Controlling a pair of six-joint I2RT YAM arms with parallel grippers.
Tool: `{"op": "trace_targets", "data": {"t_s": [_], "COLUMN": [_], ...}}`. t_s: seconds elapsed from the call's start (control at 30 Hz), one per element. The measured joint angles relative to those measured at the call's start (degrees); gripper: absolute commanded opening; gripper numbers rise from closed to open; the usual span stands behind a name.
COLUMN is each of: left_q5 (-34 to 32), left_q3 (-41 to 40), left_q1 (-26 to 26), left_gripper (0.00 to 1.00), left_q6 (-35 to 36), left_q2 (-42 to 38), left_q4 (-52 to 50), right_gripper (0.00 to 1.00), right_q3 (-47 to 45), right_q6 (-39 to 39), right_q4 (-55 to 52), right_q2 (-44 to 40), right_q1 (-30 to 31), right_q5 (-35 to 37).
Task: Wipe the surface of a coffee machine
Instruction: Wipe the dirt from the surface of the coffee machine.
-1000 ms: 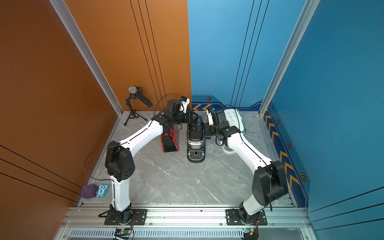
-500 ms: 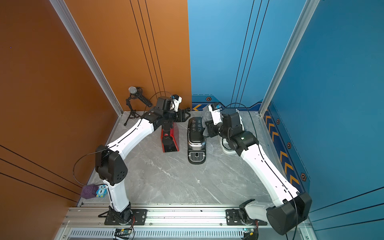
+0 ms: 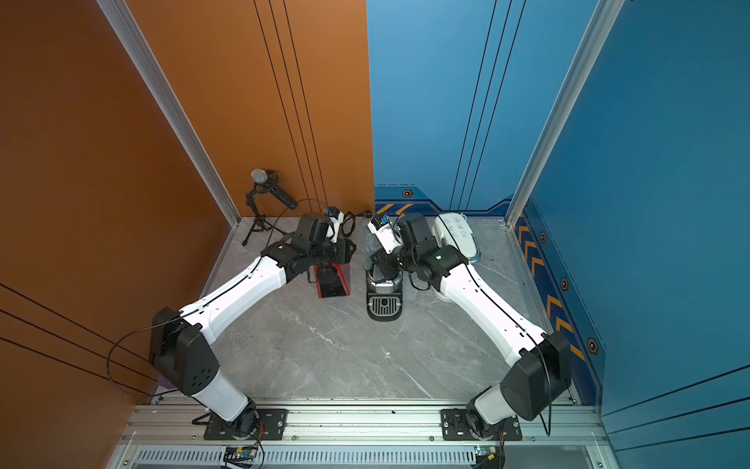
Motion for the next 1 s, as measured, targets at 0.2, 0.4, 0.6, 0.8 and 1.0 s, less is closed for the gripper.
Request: {"op": "trace_targets", "data": {"t_s": [0.2,0.4,0.6,0.8,1.0], "left_q5": [-2.1,-2.3,-2.0,-0.7,0.7], "left_q3": [-2.6,-4.9,-6.3,-6.9,-7.0], "left_q1": [-4.6,-4.8,-4.3,-2.6,-2.0], "left_gripper": [0.55,0.55,0.55,0.55,0.55], "left_q6": [1.0,0.5,-0.7,-2.0,-2.5], "left_q2": [-0.1,-0.6,-1.2,-1.2,-1.2], "left_q4": [0.1,0.8,1.9,4.0,5.4], "right_gripper": [0.21,0.21,0.21,0.21,0.22], "right_q3": [8.1,12.9,11.4,1.6,-8.2], "right_q6": [0.4,3.0,4.4,5.2,5.6], "right_q4": [1.7,4.4,5.9,8.3,8.5], "right_q2": [8.5,14.1,13.5,5.2,-4.4], "right_q1": [-0.1,-2.6,-4.4,-4.4,-3.8], "right_q5": [8.1,13.2,13.4,11.5,6.8]}}
